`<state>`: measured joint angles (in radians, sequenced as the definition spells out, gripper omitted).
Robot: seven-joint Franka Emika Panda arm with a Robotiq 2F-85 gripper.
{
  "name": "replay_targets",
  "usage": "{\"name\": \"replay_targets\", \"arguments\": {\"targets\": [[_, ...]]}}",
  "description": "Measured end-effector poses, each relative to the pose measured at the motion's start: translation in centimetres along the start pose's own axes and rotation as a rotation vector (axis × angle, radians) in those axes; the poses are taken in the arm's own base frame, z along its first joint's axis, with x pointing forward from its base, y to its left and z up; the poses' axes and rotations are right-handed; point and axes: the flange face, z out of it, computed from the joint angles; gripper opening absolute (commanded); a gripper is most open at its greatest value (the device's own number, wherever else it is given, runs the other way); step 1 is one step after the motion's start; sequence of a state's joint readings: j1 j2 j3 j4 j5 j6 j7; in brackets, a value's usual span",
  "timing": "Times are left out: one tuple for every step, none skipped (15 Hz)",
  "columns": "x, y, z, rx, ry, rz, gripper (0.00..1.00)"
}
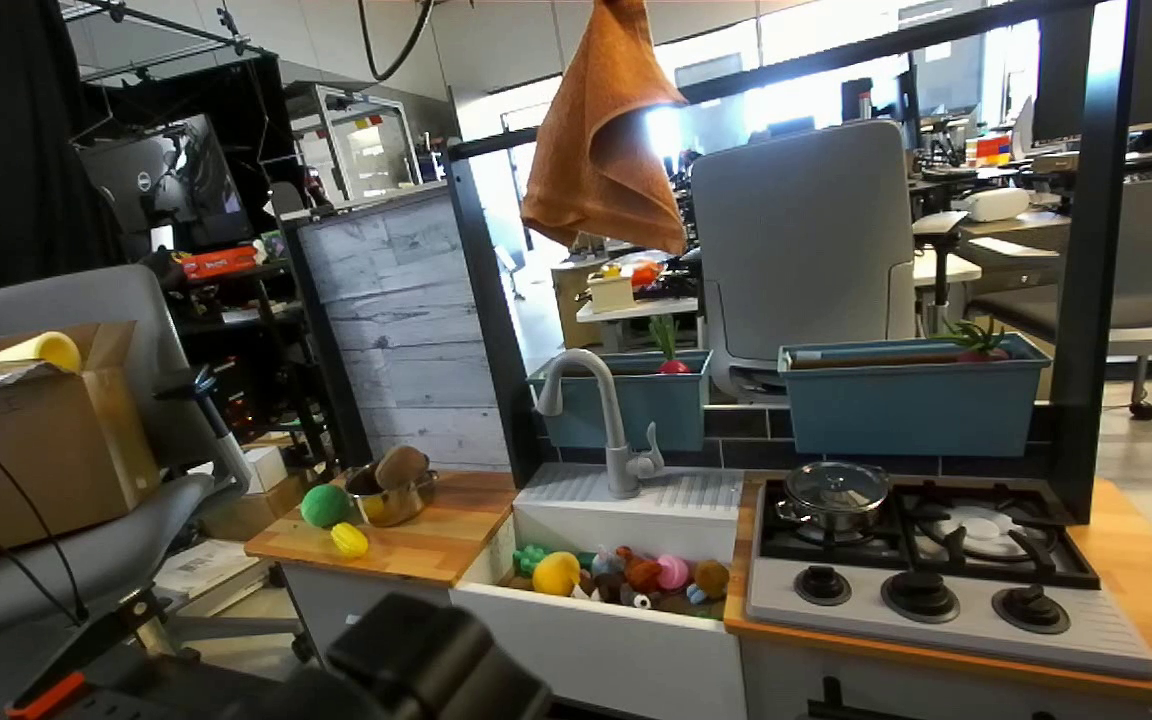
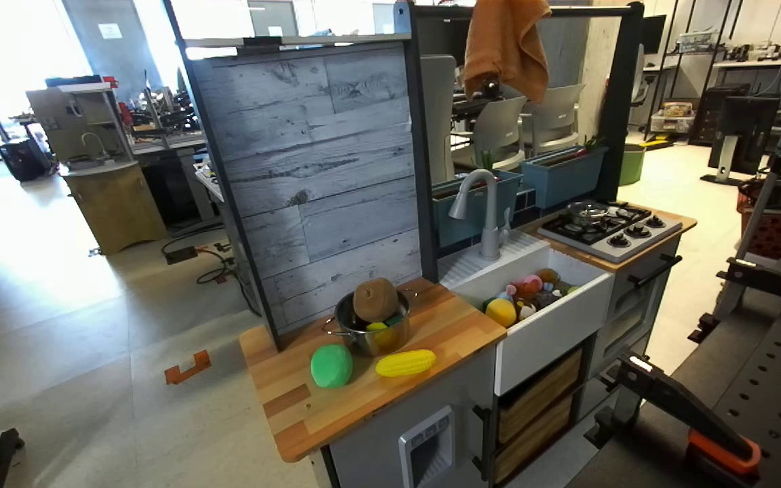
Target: Hang the orange towel on the rail.
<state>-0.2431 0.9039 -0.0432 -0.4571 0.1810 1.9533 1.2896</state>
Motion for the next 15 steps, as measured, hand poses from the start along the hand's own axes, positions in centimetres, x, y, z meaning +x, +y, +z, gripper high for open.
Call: {"name": "replay_targets", "arguments": {"targets": [[0.1,0.1,0.4,-0.006,0.0,0.017,0.01],[0.1,0.3,0.8,-0.015,-0.002,0.033,0.01],[0.1,0.5,1.3,-0.027,-0.005,0.048,0.01],[0.1,0.8,1.8,-0.039,-0.008,0.061,0.01],[0.1,1.0,2.2,-0.055,-0.019,0.07,0.01],[0.0,1.3,2.6,-0.073,-0.032,0.076,0.01],[-0.2,1.5,2.8,-0.09,-0.045,0.081,0.01],[-0.3,1.6,2.9,-0.105,-0.057,0.084,0.01],[-0.4,1.8,3.0,-0.118,-0.069,0.088,0.01],[-0.5,1.9,3.1,-0.131,-0.08,0.091,0.01],[-0.7,2.1,3.2,-0.143,-0.091,0.094,0.01],[-0.8,2.2,3.3,-0.154,-0.102,0.097,0.01],[-1.0,2.3,3.4,-0.167,-0.111,0.101,0.01],[-1.1,2.4,3.5,-0.176,-0.117,0.106,0.01],[-1.2,2.5,3.5,-0.18,-0.119,0.116,0.01]]}}
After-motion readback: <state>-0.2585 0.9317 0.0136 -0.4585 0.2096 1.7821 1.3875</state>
